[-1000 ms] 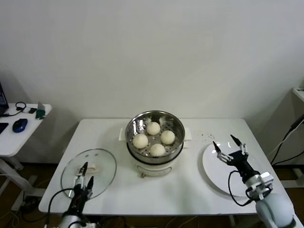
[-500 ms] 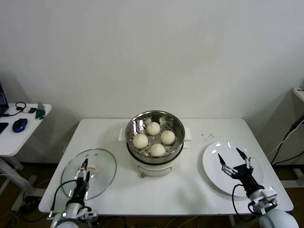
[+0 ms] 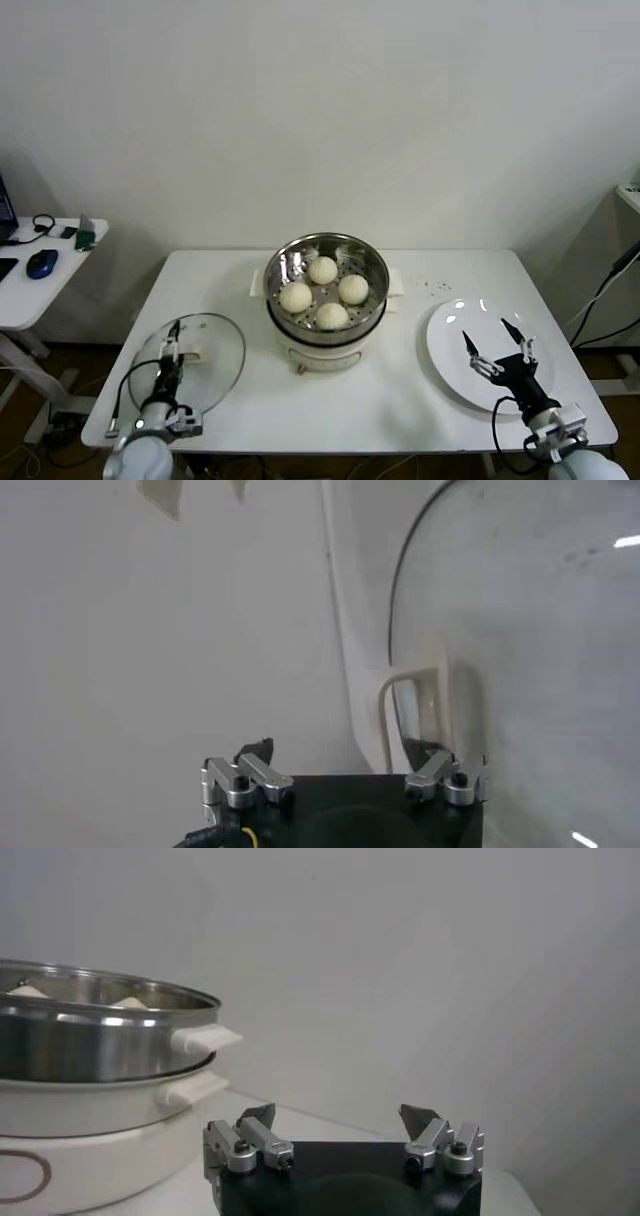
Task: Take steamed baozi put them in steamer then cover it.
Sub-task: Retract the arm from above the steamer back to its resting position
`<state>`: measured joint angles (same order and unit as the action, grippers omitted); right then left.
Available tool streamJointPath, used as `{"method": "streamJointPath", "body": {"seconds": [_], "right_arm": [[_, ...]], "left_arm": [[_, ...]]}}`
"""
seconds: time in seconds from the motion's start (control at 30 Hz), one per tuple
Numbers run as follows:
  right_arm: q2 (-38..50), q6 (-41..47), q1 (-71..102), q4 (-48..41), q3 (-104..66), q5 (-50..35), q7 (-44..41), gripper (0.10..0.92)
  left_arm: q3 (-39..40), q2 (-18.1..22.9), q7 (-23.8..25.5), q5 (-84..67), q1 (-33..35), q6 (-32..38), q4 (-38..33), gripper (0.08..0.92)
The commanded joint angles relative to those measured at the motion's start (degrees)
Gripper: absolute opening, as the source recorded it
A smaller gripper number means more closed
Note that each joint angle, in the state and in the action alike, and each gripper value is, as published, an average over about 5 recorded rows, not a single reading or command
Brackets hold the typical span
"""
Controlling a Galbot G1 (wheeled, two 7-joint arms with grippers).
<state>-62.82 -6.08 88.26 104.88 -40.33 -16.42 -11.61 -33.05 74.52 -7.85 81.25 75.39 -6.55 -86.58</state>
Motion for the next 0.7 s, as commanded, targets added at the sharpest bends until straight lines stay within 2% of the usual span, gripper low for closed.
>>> {"method": "streamJointPath", "body": {"seconds": [0.03, 0.13, 0.23, 0.7], "right_arm": [[-0.7, -0.2, 0.5, -0.2, -0.4, 1.4, -0.3, 0.823], [-0.9, -0.4, 0.5, -0.4, -0.3, 2.0, -0.5, 0.823], [-1.1, -0.6, 0.4, -0.8, -0.2, 2.9, -0.9, 0.823], [-2.2, -1.2, -0.1, -2.0, -0.2, 3.8, -1.4, 0.823]], "left_arm": [[0.4, -0.1, -1.6, -2.6, -4.7, 0.2, 5.3, 0.823], [0.5, -0.3, -1.7, -3.8, -4.8, 0.7, 4.8, 0.811], [0.7, -0.4, -1.7, -4.9, -4.5, 0.9, 4.0, 0.753], [1.0, -0.5, -1.1, -6.4, -4.2, 2.2, 3.9, 0.347]]}}
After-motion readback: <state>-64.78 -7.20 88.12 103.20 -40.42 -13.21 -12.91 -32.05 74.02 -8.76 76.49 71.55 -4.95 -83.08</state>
